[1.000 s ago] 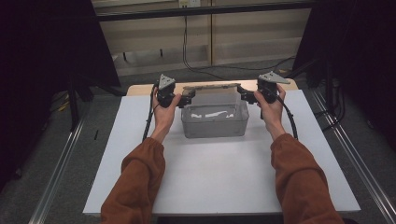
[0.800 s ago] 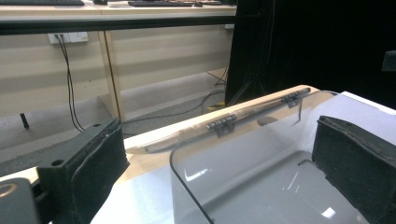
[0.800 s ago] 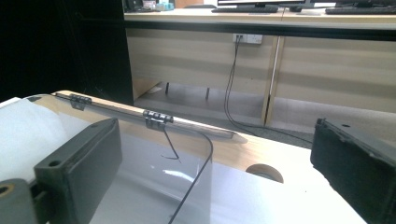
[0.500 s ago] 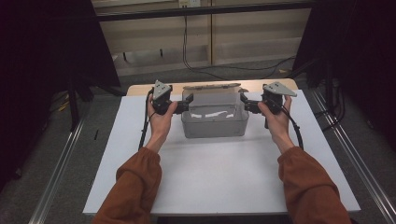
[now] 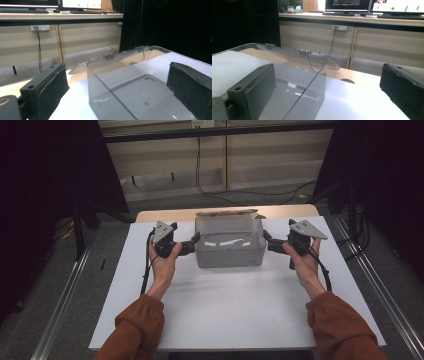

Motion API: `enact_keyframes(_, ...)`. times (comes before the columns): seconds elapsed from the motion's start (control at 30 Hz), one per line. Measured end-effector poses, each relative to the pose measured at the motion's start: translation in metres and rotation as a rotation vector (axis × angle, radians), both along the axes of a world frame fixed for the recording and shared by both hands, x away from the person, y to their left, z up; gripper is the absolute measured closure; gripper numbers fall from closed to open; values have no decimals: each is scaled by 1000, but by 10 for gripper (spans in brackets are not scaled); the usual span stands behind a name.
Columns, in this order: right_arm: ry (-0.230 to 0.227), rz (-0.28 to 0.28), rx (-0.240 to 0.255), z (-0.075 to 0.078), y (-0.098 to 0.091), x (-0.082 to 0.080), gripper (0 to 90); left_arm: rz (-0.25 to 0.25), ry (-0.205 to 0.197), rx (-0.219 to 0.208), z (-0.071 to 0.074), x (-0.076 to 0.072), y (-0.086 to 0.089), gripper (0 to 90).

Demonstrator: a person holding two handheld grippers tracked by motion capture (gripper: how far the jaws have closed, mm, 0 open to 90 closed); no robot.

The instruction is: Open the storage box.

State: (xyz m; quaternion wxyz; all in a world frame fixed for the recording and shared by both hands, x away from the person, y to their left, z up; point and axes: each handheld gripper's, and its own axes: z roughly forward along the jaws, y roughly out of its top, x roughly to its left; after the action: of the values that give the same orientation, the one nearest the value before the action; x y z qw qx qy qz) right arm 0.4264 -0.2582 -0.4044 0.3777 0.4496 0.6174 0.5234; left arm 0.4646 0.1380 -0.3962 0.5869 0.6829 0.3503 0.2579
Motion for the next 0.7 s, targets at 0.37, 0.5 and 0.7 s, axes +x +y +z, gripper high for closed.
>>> enact_keyframes(0.37,8,9,-15,-11,-4,-38,0,21,-3,-26,-9,-35,17,30)
enact_keyframes(0.5,-6,-16,-13,-13,-7,-51,0,17,-3,-11,-14,-48,22,30)
enact_keyframes(0.7,-33,-27,-10,-16,-13,-70,0,35,-5,1,-21,-66,29,30)
